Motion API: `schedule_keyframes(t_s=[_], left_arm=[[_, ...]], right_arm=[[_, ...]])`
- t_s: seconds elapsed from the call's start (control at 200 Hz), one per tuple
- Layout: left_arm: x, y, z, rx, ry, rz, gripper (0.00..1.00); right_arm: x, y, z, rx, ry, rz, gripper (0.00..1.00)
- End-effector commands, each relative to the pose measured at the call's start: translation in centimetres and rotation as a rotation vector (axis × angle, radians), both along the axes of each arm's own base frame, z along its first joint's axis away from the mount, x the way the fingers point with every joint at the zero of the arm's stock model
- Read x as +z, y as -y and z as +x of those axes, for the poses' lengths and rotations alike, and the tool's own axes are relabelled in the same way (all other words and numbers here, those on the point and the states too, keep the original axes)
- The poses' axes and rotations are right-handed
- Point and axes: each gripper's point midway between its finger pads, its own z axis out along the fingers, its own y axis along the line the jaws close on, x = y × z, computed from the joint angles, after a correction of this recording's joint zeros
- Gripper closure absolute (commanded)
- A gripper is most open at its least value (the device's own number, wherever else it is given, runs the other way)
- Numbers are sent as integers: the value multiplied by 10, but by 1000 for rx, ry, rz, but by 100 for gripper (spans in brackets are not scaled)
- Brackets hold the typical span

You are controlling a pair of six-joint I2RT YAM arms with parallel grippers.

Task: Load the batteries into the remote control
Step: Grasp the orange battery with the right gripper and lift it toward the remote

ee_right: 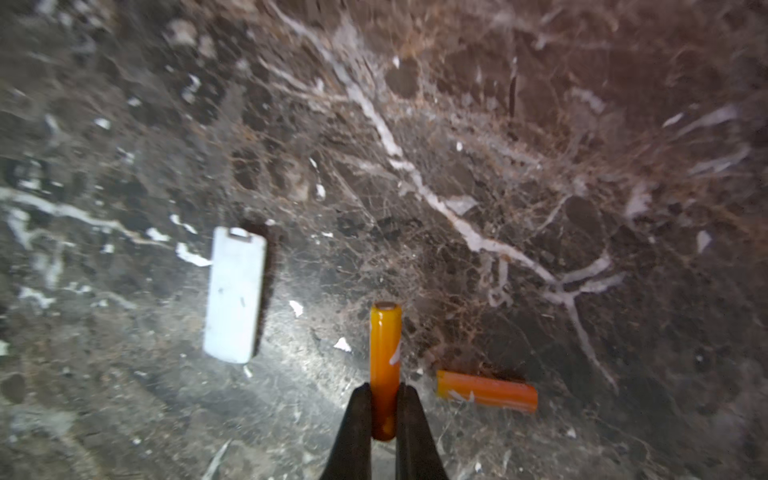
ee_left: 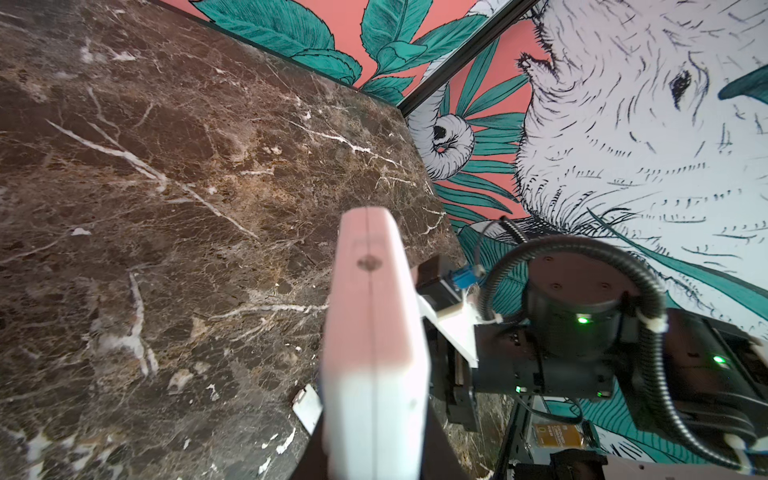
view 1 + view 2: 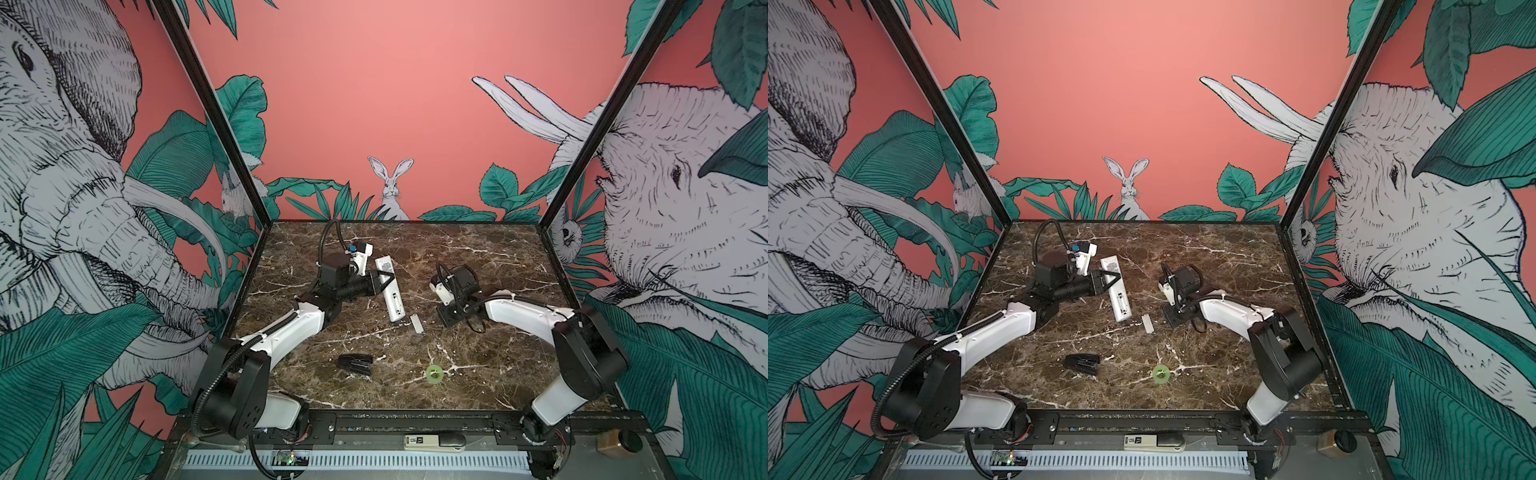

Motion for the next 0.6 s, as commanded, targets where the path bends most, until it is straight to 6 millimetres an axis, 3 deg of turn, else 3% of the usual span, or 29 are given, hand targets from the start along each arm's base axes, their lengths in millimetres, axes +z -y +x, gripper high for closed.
schedule_keyframes(t_s=[0.0, 0.325, 0.595], left_arm=[[9, 0, 3, 5, 28, -61, 100], [-7, -4, 11, 91, -24, -145, 100], [-34, -5, 11, 173, -125, -151, 100]], right_arm=[[32, -9, -1, -6, 44, 109, 98], [92, -28, -20, 64, 88, 193, 98], [106, -62, -26, 134, 84, 192, 98]])
